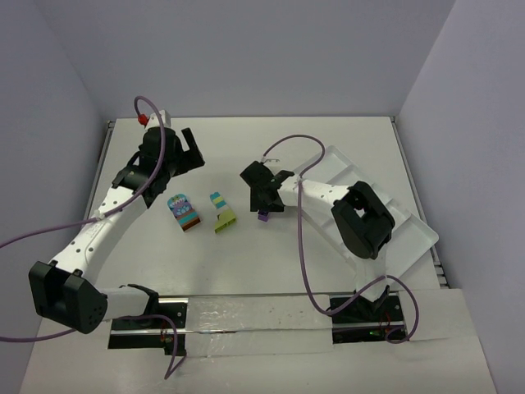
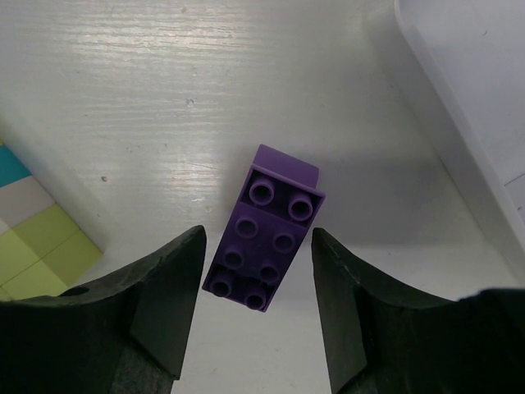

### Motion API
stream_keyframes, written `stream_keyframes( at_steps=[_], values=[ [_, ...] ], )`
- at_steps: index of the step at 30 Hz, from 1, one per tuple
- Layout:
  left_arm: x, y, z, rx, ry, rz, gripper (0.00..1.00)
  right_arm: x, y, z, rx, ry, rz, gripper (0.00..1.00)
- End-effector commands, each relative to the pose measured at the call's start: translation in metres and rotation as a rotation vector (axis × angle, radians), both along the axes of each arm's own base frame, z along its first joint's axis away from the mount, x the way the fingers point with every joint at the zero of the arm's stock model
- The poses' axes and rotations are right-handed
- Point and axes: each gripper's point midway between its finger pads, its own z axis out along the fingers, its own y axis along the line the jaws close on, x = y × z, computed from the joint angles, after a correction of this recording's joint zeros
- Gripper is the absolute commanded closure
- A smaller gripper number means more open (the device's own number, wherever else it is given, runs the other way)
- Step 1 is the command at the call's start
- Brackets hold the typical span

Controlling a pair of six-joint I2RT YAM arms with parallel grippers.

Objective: Sort the legos into containers by color

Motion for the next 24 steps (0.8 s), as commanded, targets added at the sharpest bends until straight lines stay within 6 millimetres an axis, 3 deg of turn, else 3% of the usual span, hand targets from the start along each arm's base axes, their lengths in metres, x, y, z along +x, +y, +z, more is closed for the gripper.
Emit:
stream_keyframes(
  at_steps=[1, 4, 11, 13, 15, 17, 20, 22, 24],
  values=[
    [0.002, 0.004, 0.008, 0.013, -0.028, 0.031, 0.01, 0.010, 0.006, 0.011, 0.007, -0.027, -0.012, 0.36],
    [0.002, 0.004, 0.009, 0.004, -0.033, 0.031, 0.01, 0.010, 0.006, 0.010, 0.007, -0.025, -0.010, 0.37],
    [0.000, 0.000, 0.010, -0.026, -0.045, 0.028, 0.01, 0.010, 0.008, 0.014, 0.012, -0.032, 0.003, 0.72],
    [0.001, 0.005, 0.013, -0.023, -0.053, 0.062, 0.01, 0.009, 0.011, 0.016, 0.023, -0.030, 0.022, 0.94],
    [0.000, 0.013, 0.012, -0.013, -0.050, 0.103, 0.01, 0.007, 0.016, 0.025, 0.051, -0.032, 0.057, 0.97],
    [-0.001, 0.014, 0.011, -0.009, -0.048, 0.109, 0.01, 0.004, 0.024, 0.040, 0.104, -0.049, 0.103, 0.98],
    [-0.003, 0.029, 0.008, 0.006, -0.034, 0.209, 0.01, 0.002, 0.038, 0.090, 0.227, -0.142, 0.200, 0.98],
    [-0.004, 0.044, 0.012, 0.036, -0.036, 0.289, 0.01, -0.009, 0.051, 0.124, 0.339, -0.188, 0.333, 1.00],
    [-0.005, 0.043, 0.013, 0.045, -0.039, 0.267, 0.01, -0.018, 0.056, 0.146, 0.440, -0.210, 0.438, 1.00]
  ],
)
